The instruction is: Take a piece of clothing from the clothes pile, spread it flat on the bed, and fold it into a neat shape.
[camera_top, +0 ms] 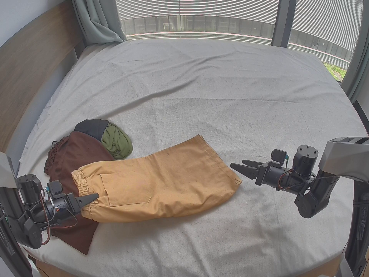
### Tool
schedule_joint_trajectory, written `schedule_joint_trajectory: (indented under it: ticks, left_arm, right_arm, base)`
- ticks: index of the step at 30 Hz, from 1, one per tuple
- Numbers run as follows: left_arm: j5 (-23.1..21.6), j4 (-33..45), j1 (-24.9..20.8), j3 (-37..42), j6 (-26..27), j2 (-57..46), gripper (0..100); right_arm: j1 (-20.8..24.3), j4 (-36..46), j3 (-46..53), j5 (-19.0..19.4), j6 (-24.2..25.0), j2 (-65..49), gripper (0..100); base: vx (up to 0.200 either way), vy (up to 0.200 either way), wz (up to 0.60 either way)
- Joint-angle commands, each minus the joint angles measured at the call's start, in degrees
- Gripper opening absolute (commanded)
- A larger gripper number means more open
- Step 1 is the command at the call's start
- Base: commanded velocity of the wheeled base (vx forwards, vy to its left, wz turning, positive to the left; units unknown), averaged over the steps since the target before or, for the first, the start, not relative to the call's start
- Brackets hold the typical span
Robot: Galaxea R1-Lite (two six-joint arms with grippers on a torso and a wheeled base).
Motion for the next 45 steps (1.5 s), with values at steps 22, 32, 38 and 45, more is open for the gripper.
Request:
schedule_joint_trajectory:
  ticks: [22, 32, 38, 45]
  left_arm:
    - [8.5, 0.1, -17.7, -12.8, -9.4, -2.5, 0]
    - [10.2, 0.7, -22.6, -20.9, -12.2, 2.4, 0]
    - [11.0, 0.3, -24.1, -24.5, -12.3, 7.3, 0]
    - [12.0, 0.1, -25.8, -29.3, -14.8, 11.6, 0]
  right_arm:
    - [-2.8, -0.1, 4.9, 0.3, 0.5, -5.7, 100]
    - [-3.2, -0.1, 5.1, 0.3, 0.5, -5.8, 100]
    - [-3.1, -0.1, 5.0, 0.3, 0.5, -5.4, 100]
    - [-3.0, -0.1, 4.9, 0.3, 0.5, -5.3, 100]
  base:
    - [0.0, 0.0, 0.0]
    - [0.0, 0.0, 0.0]
    - [0.0, 0.0, 0.0]
    - [0.0, 0.0, 0.0]
